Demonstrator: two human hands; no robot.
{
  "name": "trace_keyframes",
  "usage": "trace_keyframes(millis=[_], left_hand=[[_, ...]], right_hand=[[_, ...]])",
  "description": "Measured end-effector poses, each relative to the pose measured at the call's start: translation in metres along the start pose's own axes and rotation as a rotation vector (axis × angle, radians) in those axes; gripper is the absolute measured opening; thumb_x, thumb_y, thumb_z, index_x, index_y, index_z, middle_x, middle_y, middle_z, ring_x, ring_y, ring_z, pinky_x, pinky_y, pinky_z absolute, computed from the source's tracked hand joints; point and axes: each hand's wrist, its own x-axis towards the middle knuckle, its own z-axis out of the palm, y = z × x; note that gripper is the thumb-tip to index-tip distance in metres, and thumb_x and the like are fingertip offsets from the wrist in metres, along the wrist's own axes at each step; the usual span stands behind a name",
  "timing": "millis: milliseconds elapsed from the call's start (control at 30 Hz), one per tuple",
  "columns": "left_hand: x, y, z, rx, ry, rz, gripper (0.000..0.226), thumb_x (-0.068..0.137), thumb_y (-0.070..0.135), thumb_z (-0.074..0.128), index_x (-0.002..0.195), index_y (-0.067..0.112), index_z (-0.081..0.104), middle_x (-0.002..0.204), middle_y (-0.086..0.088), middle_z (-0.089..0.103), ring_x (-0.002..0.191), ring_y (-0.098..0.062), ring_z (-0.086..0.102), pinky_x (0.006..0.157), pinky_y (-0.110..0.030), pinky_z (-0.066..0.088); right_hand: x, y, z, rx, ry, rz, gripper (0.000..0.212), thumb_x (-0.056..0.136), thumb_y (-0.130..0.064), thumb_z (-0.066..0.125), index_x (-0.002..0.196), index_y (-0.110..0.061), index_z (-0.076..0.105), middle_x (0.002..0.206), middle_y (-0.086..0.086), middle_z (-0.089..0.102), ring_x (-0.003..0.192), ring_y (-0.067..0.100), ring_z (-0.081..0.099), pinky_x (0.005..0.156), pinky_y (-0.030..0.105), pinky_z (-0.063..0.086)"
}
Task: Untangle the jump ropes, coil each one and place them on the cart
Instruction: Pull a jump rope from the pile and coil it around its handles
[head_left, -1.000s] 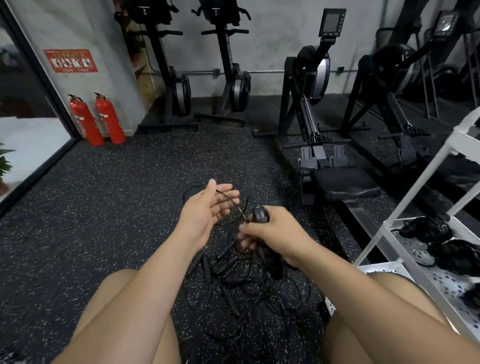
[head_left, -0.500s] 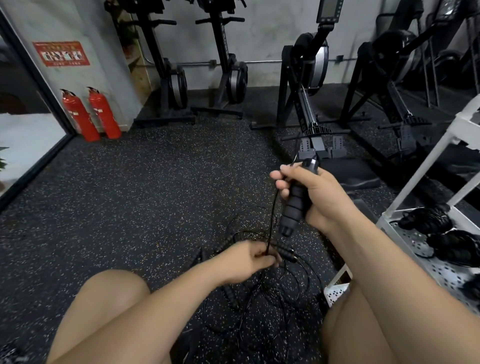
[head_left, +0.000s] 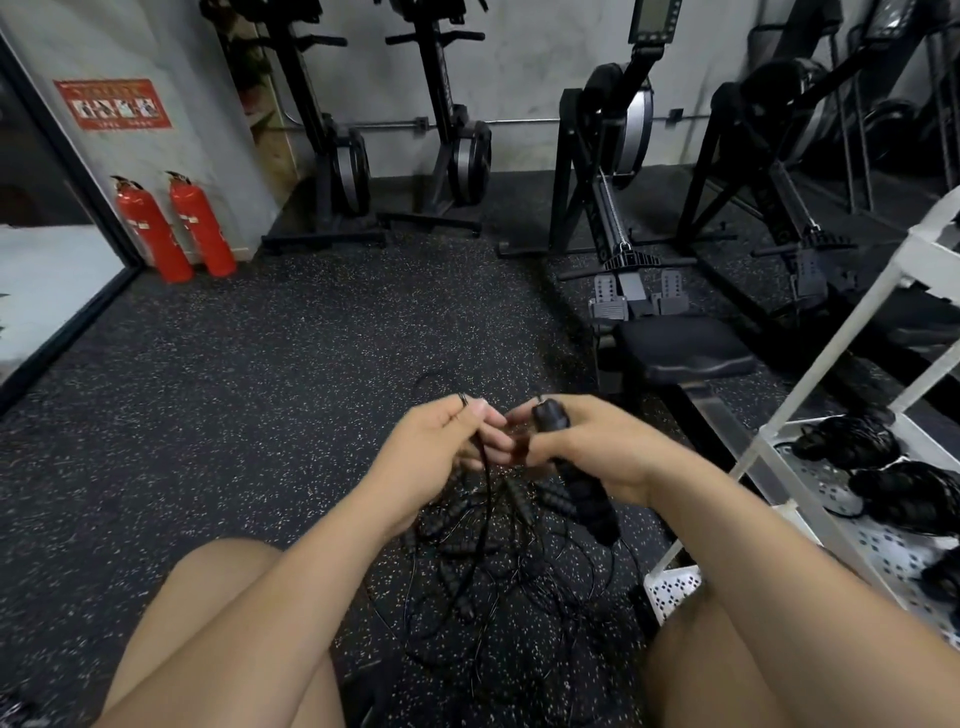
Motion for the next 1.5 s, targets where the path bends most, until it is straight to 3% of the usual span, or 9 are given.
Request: trace_keyframes(millis=[300, 433, 567, 700, 833, 1033, 1167, 1267, 1500], left_hand=[[0.021, 0.006, -0.023, -0.426, 0.201, -0.038, 0.034, 0.116, 0.031, 0.046, 0.12, 0.005, 0.069, 0.109, -0.012, 0.082, 0.095, -0.019, 0.079, 0.074, -0.029, 0.052], [0.029, 0.002, -0.022, -0.508, 0.195, -0.075, 0.033, 0.116, 0.031, 0.046, 0.12, 0.007, 0.068, 0.11, -0.011, 0.081, 0.095, -0.016, 0.079, 0.07, -0.026, 0.05], [0.031, 0.0, -0.015, -0.541, 0.168, -0.048, 0.034, 0.115, 0.034, 0.046, 0.119, 0.009, 0.069, 0.114, -0.011, 0.079, 0.101, -0.017, 0.077, 0.073, -0.027, 0.05], [0.033, -0.003, -0.006, -0.441, 0.221, -0.01, 0.034, 0.11, 0.044, 0.056, 0.116, 0.018, 0.078, 0.121, -0.001, 0.075, 0.111, -0.014, 0.069, 0.094, -0.038, 0.056], [0.027, -0.005, 0.0, -0.177, 0.295, 0.022, 0.029, 0.103, 0.057, 0.062, 0.112, 0.032, 0.073, 0.108, 0.005, 0.071, 0.097, -0.013, 0.065, 0.09, -0.042, 0.056], [0.008, -0.008, 0.018, 0.034, -0.049, 0.03, 0.016, 0.107, 0.037, 0.062, 0.103, 0.032, 0.076, 0.101, 0.004, 0.081, 0.099, -0.026, 0.074, 0.096, -0.047, 0.053], [0.006, -0.012, 0.025, -0.025, -0.063, 0.081, 0.012, 0.107, 0.018, 0.066, 0.112, 0.017, 0.077, 0.079, 0.013, 0.075, 0.075, 0.0, 0.065, 0.08, -0.019, 0.048], [0.008, -0.013, 0.023, -0.023, -0.011, 0.123, 0.01, 0.104, 0.021, 0.071, 0.105, 0.022, 0.081, 0.096, 0.003, 0.081, 0.086, -0.003, 0.068, 0.084, -0.021, 0.05], [0.02, -0.018, 0.015, 0.243, -0.013, 0.017, 0.015, 0.097, 0.024, 0.071, 0.086, 0.03, 0.081, 0.069, 0.009, 0.062, 0.061, -0.011, 0.047, 0.062, -0.033, 0.033]], right_hand=[[0.005, 0.008, 0.037, -0.185, -0.013, -0.115, 0.016, 0.087, -0.017, 0.088, 0.101, -0.02, 0.082, 0.095, -0.002, 0.082, 0.081, 0.008, 0.071, 0.088, 0.034, 0.056], [0.006, 0.005, 0.049, -0.147, 0.046, -0.223, 0.023, 0.087, -0.027, 0.091, 0.107, -0.024, 0.08, 0.103, -0.004, 0.083, 0.104, 0.022, 0.078, 0.105, 0.039, 0.058], [0.007, 0.002, 0.052, -0.043, 0.193, -0.275, 0.013, 0.089, -0.015, 0.089, 0.098, -0.015, 0.08, 0.084, 0.003, 0.081, 0.075, 0.011, 0.072, 0.078, 0.025, 0.057], [0.007, 0.0, 0.051, 0.044, 0.17, -0.21, 0.012, 0.091, -0.009, 0.085, 0.096, -0.003, 0.075, 0.07, 0.003, 0.069, 0.065, 0.012, 0.062, 0.066, 0.02, 0.051], [0.004, -0.009, 0.036, 0.185, 0.196, -0.199, 0.015, 0.091, -0.004, 0.082, 0.101, 0.003, 0.073, 0.081, 0.01, 0.075, 0.071, 0.015, 0.069, 0.067, 0.026, 0.054], [-0.003, -0.015, 0.014, 0.353, 0.248, -0.211, 0.011, 0.094, -0.001, 0.077, 0.099, -0.005, 0.069, 0.089, 0.018, 0.077, 0.077, 0.024, 0.072, 0.066, 0.033, 0.054], [-0.006, -0.015, 0.009, 0.321, 0.244, -0.214, 0.01, 0.095, 0.0, 0.076, 0.1, -0.003, 0.067, 0.097, 0.024, 0.079, 0.079, 0.023, 0.073, 0.069, 0.034, 0.055], [-0.005, -0.016, 0.01, 0.321, 0.24, -0.228, 0.011, 0.095, 0.0, 0.076, 0.101, -0.002, 0.066, 0.1, 0.027, 0.078, 0.081, 0.025, 0.073, 0.068, 0.032, 0.054], [-0.007, -0.02, 0.013, 0.348, 0.325, -0.318, 0.015, 0.094, 0.003, 0.075, 0.096, -0.004, 0.063, 0.097, 0.025, 0.079, 0.082, 0.029, 0.075, 0.072, 0.038, 0.054]])
